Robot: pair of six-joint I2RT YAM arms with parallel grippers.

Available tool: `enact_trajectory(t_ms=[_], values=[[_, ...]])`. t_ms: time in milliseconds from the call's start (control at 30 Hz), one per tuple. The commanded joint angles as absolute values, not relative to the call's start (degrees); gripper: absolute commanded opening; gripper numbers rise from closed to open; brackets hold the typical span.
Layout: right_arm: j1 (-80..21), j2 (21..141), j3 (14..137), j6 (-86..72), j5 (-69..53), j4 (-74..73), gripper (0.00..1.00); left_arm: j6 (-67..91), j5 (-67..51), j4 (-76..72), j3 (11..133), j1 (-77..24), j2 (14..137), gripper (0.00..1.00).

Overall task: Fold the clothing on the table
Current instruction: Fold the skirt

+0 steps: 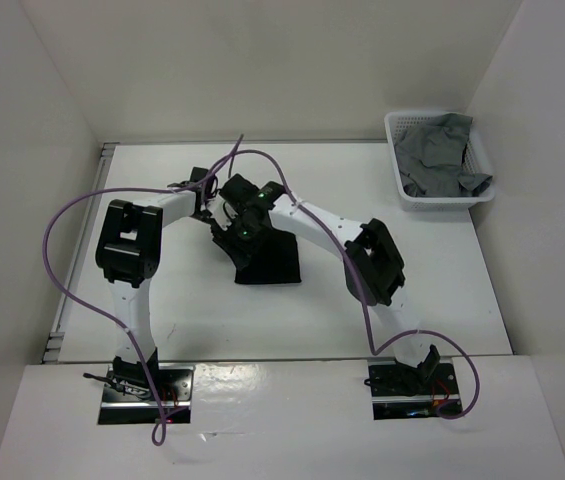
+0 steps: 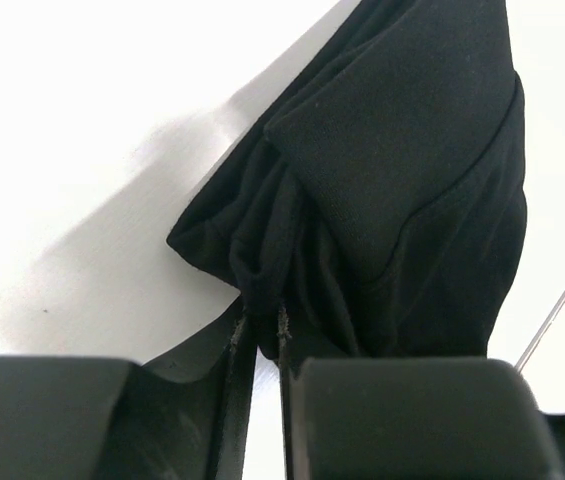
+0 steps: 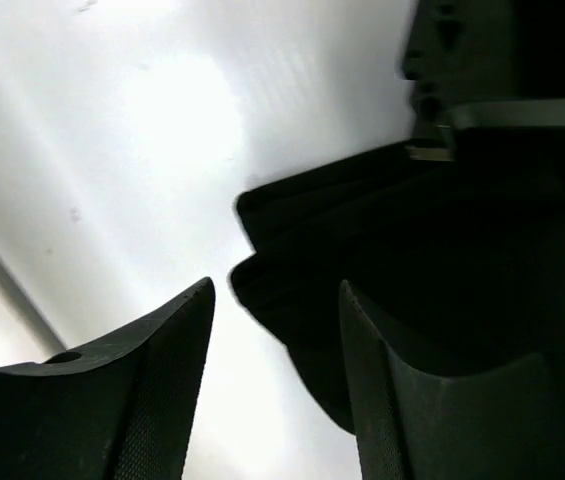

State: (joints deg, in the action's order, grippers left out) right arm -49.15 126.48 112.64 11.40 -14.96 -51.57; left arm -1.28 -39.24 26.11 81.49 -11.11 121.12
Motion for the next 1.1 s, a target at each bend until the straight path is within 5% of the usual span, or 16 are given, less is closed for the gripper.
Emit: enact_trajectory(t_ms=[0, 200, 500, 733, 1067], values=[[-49.31, 122.7, 116.72, 15.02, -22.49, -54.04, 0.59, -2.64, -36.74, 28.48, 80.24, -11.87, 123.49, 0.2], [-49.31, 114.64, 113.3, 18.98, -19.71, -56.69, 0.62, -3.69, -34.63, 29.62, 80.24, -11.25, 120.67, 0.43], [-45.36, 99.51, 91.6, 20.39, -4.67, -49.49, 0.66, -6.67, -27.88, 35.33, 78.14, -1.94, 111.28, 0.78], [-24.73, 83.45, 81.14, 16.53, -5.26, -44.39, 0.73, -6.51, -18.64, 35.69, 72.96, 1.14, 93.01, 1.0], [2.54, 55.31, 57.05, 8.8, -2.03, -32.44, 0.91, -3.61, -11.08, 32.51, 58.81, 11.94, 64.78, 1.0]])
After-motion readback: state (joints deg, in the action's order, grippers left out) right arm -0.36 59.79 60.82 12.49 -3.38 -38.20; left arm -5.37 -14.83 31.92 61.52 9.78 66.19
